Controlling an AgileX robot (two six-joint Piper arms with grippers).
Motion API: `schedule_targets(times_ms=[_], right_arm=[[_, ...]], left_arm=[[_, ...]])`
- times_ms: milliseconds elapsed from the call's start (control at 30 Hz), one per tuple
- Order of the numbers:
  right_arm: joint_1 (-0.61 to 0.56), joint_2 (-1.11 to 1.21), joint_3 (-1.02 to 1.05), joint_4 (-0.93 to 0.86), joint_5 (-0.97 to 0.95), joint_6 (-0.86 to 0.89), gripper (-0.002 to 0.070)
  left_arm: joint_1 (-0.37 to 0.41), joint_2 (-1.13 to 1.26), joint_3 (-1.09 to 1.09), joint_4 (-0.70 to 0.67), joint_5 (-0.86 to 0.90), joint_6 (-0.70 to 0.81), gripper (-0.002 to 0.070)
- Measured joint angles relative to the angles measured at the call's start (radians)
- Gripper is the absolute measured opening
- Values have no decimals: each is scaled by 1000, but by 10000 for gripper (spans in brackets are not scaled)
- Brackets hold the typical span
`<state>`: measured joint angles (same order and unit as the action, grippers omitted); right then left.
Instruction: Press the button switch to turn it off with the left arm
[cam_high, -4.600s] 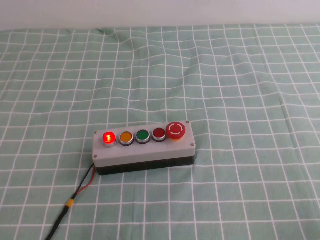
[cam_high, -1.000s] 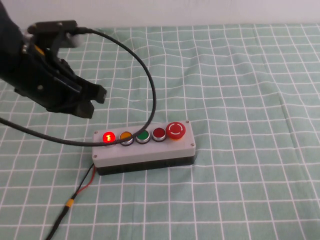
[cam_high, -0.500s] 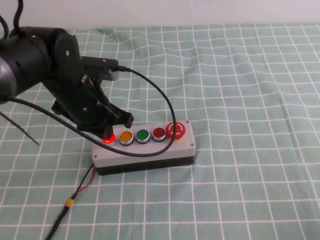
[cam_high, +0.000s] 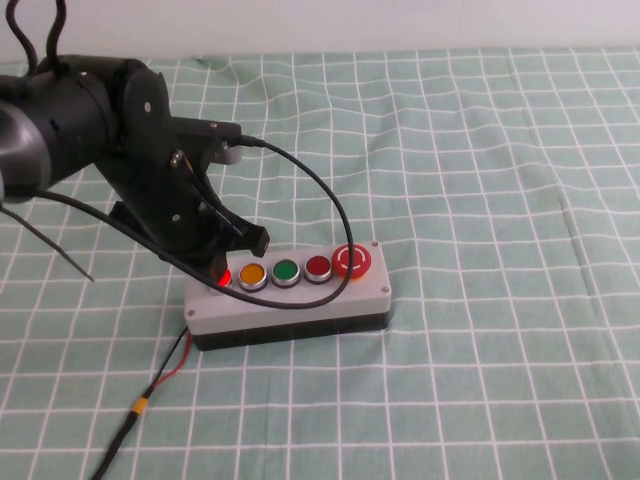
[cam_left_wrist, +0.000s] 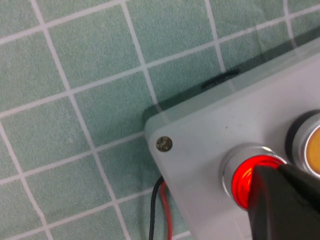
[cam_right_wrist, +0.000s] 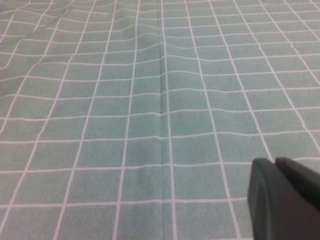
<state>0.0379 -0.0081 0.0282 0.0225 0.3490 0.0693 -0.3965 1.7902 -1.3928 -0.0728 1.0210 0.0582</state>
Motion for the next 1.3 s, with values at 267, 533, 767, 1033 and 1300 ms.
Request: schedule_targets(times_ms=[267, 533, 767, 1033, 1300], right_arm=[[0, 0, 0, 0, 0, 0, -17], [0, 0, 0, 0, 0, 0, -17], [0, 0, 0, 0, 0, 0, -17], [0, 0, 0, 0, 0, 0, -17], [0, 0, 0, 0, 0, 0, -17]], left_arm=[[0, -62, 11, 2, -30, -7, -2], [0, -444, 15, 16, -78, -17, -2], [0, -741, 35, 73, -7, -49, -2], [0, -1081, 269, 80, -6, -80, -2], [0, -1343, 454, 80, 27, -104, -2]])
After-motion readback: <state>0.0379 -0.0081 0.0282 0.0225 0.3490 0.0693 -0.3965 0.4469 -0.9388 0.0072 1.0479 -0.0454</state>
